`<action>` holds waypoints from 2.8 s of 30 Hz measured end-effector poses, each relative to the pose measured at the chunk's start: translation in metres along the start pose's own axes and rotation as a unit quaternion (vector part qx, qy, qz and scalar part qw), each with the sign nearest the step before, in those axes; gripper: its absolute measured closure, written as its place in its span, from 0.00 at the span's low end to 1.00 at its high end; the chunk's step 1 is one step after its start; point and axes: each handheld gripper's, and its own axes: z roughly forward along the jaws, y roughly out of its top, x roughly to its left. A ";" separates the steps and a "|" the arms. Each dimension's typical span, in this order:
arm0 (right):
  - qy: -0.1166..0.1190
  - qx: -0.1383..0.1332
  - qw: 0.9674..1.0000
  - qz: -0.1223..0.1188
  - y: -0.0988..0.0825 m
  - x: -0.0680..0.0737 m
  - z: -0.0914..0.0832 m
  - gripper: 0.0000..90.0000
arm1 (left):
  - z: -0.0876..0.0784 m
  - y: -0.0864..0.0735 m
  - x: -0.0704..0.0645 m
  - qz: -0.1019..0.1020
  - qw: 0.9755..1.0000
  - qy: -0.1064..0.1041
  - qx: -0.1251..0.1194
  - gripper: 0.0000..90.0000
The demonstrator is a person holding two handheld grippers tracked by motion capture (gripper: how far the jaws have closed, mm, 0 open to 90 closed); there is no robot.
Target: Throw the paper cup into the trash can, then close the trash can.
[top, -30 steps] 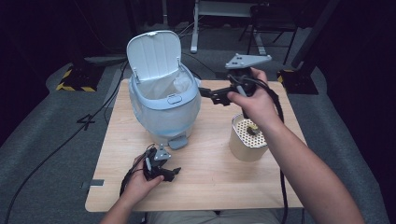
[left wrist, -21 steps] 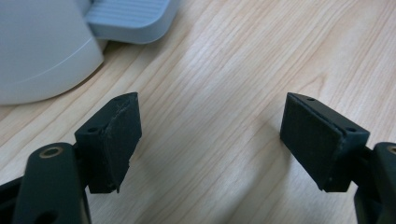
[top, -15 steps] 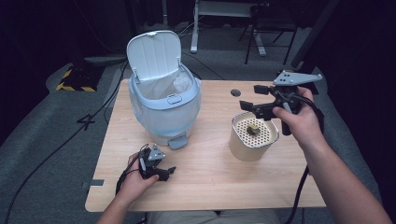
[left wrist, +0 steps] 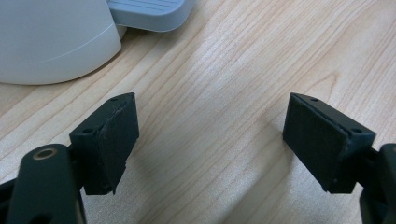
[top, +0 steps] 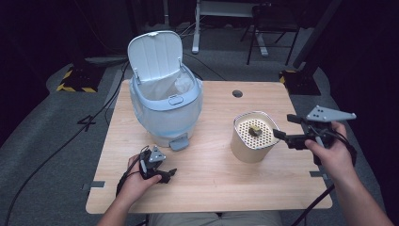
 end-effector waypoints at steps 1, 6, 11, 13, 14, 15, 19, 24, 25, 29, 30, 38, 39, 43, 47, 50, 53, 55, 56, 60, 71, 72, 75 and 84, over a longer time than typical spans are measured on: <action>-0.003 0.000 1.000 0.004 -0.007 -0.001 -0.002 0.23 | 0.000 0.000 0.000 0.000 1.000 0.001 0.000 0.21; -0.006 0.005 0.999 0.038 -0.057 -0.008 -0.003 0.23 | -0.001 -0.001 0.000 -0.001 1.000 0.001 0.000 0.21; -0.002 0.002 0.998 0.057 -0.097 -0.015 0.008 0.25 | -0.002 -0.002 0.002 -0.001 1.000 0.000 0.000 0.21; -0.005 0.000 0.998 0.069 -0.110 -0.016 0.012 0.25 | -0.002 -0.002 0.003 -0.001 1.000 -0.001 0.000 0.21; -0.011 0.003 0.997 0.070 -0.115 -0.015 0.014 0.25 | -0.002 -0.003 0.003 -0.002 1.000 -0.001 0.000 0.21; -0.014 0.009 0.997 0.070 -0.120 -0.015 0.017 0.25 | -0.002 -0.003 0.003 -0.003 1.000 -0.001 -0.001 0.21; -0.019 0.035 0.997 0.067 -0.136 -0.012 0.029 0.25 | -0.006 -0.003 0.003 0.002 1.000 0.000 0.005 0.27; -0.040 0.069 0.995 0.063 -0.153 -0.009 0.043 0.25 | -0.014 -0.003 0.007 -0.026 1.000 0.006 -0.003 0.29; -0.042 0.074 0.994 0.064 -0.156 -0.009 0.046 0.24 | -0.016 -0.003 0.008 -0.029 1.000 0.006 -0.004 0.29; -0.052 0.093 0.993 0.059 -0.165 -0.008 0.055 0.23 | -0.023 -0.001 0.011 -0.029 0.999 0.013 -0.008 0.29; -0.053 0.098 0.992 0.056 -0.168 -0.008 0.058 0.23 | -0.024 0.000 0.010 -0.032 0.999 0.012 -0.010 0.29; -0.061 0.114 0.990 0.057 -0.178 -0.008 0.068 0.19 | -0.049 0.014 0.012 -0.015 0.999 0.011 -0.032 0.29; -0.062 0.117 0.989 0.061 -0.178 -0.008 0.068 0.18 | -0.054 0.016 0.013 -0.010 0.999 0.012 -0.036 0.29; -0.064 0.119 0.989 0.064 -0.178 -0.009 0.069 0.17 | -0.082 0.028 0.016 -0.006 0.998 0.008 -0.065 0.29; -0.065 0.120 0.988 0.065 -0.177 -0.009 0.070 0.15 | -0.104 0.037 0.019 -0.021 0.994 -0.004 -0.106 0.28; -0.066 0.121 0.988 0.066 -0.177 -0.009 0.072 0.14 | -0.116 0.042 0.023 -0.037 0.991 -0.002 -0.132 0.28; -0.066 0.121 0.988 0.067 -0.176 -0.009 0.072 0.14 | -0.125 0.048 0.028 -0.051 0.989 0.008 -0.139 0.29; -0.066 0.121 0.988 0.067 -0.176 -0.009 0.072 0.14 | -0.131 0.054 0.031 -0.050 0.988 0.017 -0.145 0.29; -0.066 0.121 0.988 0.067 -0.176 -0.009 0.072 0.14 | -0.135 0.057 0.034 -0.047 0.987 0.020 -0.153 0.29; -0.066 0.121 0.988 0.067 -0.177 -0.009 0.072 0.14 | -0.149 0.067 0.046 -0.046 0.982 0.017 -0.180 0.30; -0.067 0.120 0.988 0.067 -0.177 -0.009 0.072 0.14 | -0.182 0.083 0.070 -0.056 0.962 0.002 -0.266 0.30; -0.067 0.120 0.988 0.067 -0.177 -0.009 0.072 0.14 | -0.184 0.085 0.074 -0.053 0.960 0.000 -0.273 0.31; -0.067 0.120 0.988 0.067 -0.177 -0.009 0.072 0.14 | -0.190 0.091 0.082 -0.032 0.961 0.002 -0.276 0.34; -0.067 0.120 0.988 0.067 -0.177 -0.009 0.072 0.14 | -0.200 0.114 0.111 0.007 0.955 -0.073 -0.289 0.34</action>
